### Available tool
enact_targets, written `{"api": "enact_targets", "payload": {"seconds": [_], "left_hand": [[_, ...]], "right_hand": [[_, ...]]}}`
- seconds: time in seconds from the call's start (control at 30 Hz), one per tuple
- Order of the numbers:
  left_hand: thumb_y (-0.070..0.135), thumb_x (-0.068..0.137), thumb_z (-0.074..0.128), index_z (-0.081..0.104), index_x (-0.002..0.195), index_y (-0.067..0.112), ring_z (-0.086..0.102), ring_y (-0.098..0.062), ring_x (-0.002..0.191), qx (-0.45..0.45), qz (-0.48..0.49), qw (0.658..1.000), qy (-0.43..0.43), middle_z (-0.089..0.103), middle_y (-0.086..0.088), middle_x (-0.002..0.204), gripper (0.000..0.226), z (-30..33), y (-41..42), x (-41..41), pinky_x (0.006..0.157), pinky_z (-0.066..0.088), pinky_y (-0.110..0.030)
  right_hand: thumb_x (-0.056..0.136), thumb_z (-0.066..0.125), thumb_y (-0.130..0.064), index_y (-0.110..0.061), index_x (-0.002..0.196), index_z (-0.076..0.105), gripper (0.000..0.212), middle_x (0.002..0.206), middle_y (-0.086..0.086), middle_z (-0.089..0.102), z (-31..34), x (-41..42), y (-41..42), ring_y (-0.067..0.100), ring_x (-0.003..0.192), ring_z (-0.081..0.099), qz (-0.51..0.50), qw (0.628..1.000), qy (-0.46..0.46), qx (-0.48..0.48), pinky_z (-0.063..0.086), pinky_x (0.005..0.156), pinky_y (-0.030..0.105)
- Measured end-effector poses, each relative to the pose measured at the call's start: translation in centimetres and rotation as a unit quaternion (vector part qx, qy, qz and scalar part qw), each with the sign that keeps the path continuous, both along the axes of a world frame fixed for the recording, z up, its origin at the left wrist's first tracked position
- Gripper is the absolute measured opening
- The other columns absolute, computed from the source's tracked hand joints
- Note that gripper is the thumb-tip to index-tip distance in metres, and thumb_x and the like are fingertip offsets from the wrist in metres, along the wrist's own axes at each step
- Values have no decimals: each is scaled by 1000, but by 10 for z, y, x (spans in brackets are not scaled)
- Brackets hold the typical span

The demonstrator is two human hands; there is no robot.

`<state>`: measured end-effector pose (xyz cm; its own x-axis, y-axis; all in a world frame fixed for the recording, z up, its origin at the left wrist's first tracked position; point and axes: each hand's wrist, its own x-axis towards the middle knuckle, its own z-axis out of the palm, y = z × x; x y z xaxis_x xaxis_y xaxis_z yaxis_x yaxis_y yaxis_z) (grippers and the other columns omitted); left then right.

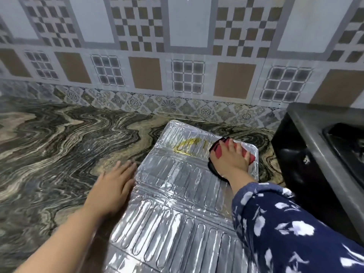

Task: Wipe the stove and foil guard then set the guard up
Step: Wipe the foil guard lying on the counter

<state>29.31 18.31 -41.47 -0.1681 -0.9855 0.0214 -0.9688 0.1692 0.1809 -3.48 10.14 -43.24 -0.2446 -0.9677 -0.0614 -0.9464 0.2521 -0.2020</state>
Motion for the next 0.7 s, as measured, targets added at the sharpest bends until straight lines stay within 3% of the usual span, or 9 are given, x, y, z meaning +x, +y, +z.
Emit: {"api": "enact_targets", "payload": {"seconds": [0.07, 0.2, 0.37, 0.7], "left_hand": [[51, 97, 22, 8, 150, 36, -7, -16, 147, 64, 58, 996, -24, 0, 14, 158, 57, -10, -9, 3, 115, -1, -58], [54, 96, 17, -7, 147, 42, -23, -14, 143, 147, 99, 984, 0, -22, 15, 155, 57, -17, -17, 1, 111, -14, -61], [52, 98, 14, -7, 146, 45, -26, -14, 142, 157, 89, 984, 5, -24, 16, 155, 54, -14, -16, -3, 112, -15, -60], [48, 99, 11, -9, 145, 47, -27, -13, 142, 141, 81, 987, -6, -25, 19, 153, 51, -16, -14, -1, 112, -16, -57]], "right_hand": [[92, 21, -60, -33, 151, 11, 66, 162, -3, -1, 0, 0, 0, 25, 149, -3, 0, 1000, 7, 3, -3, 117, 53], [93, 21, -59, -33, 152, 10, 65, 162, -3, -1, 1, 2, -1, 25, 149, -2, 3, 1000, 14, 11, -3, 117, 53], [94, 21, -55, -31, 152, 9, 64, 162, -1, -3, 3, 20, -10, 26, 149, -4, 3, 1000, 11, 22, -4, 117, 54], [96, 18, -53, -30, 152, 8, 62, 162, -2, -3, 8, 112, -63, 25, 149, -4, 134, 991, 8, 21, -3, 118, 54]]}}
